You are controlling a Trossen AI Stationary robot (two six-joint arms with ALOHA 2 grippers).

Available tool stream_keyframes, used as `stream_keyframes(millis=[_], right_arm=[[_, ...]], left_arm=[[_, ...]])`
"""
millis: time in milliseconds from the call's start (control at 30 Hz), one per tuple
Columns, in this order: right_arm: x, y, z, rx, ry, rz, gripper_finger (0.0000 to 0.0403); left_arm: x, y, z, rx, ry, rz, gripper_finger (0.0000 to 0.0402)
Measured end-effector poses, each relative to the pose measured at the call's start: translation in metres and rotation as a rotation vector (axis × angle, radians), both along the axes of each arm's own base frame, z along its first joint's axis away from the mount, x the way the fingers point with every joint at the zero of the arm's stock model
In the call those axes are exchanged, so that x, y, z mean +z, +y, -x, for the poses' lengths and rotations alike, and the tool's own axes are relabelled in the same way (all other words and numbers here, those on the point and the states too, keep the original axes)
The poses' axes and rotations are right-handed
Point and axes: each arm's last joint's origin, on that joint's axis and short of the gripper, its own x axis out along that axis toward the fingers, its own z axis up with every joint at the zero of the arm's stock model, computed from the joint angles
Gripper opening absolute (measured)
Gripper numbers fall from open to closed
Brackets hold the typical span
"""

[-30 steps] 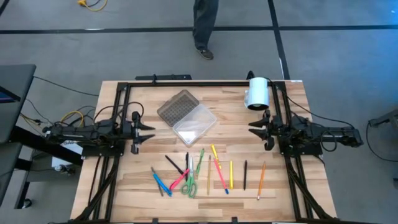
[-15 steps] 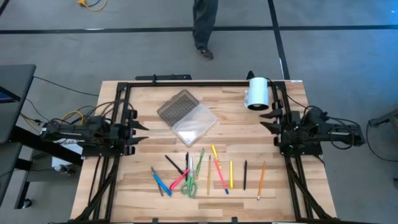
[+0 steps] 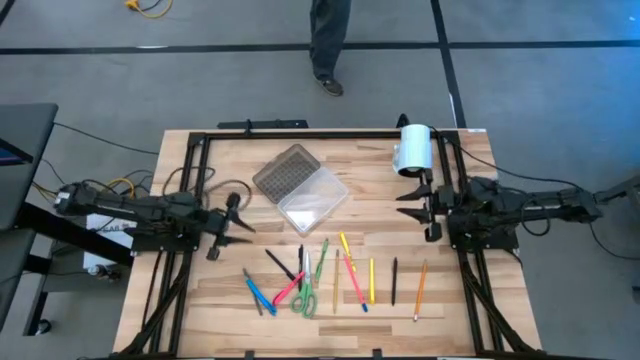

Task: Pick & place school supplies into a supply box
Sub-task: Put the blue pen into the transparent supply box

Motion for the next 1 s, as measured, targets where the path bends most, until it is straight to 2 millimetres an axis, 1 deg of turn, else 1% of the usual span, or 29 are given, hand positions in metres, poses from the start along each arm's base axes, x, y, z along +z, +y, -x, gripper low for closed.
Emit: stream_keyframes(millis=[133, 300, 400, 533, 633, 800, 900, 1000], right_arm=[[0.001, 0.007, -0.007, 0.050, 0.025, 0.028, 0.0122], [0.006, 0.015, -0.015, 0.106, 0.017, 0.091, 0.0122], [0.008, 0.019, -0.018, 0.130, 0.018, 0.102, 0.0122], [0.003, 0.026, -0.020, 0.173, 0.058, 0.107, 0.0122], [0.000, 0.031, -0.021, 0.205, 0.077, 0.111, 0.0122], [-0.004, 0.039, -0.024, 0.257, 0.103, 0.141, 0.0122], [-0.006, 0.043, -0.024, 0.280, 0.116, 0.155, 0.0122], [-0.008, 0.046, -0.025, 0.292, 0.127, 0.159, 0.0122]], left_arm=[[0.002, -0.018, -0.014, -0.071, 0.132, 0.029, 0.0101], [0.019, -0.048, -0.039, -0.085, 0.262, -0.057, 0.0074], [0.025, -0.068, -0.053, -0.074, 0.384, -0.128, 0.0062], [0.018, -0.092, -0.069, 0.027, 0.576, -0.175, 0.0055], [0.004, -0.109, -0.081, 0.088, 0.671, -0.189, 0.0055], [-0.015, -0.138, -0.102, 0.081, 0.778, -0.202, 0.0063], [-0.021, -0.151, -0.111, 0.069, 0.857, -0.253, 0.0069], [-0.022, -0.156, -0.115, 0.098, 0.945, -0.300, 0.0072]])
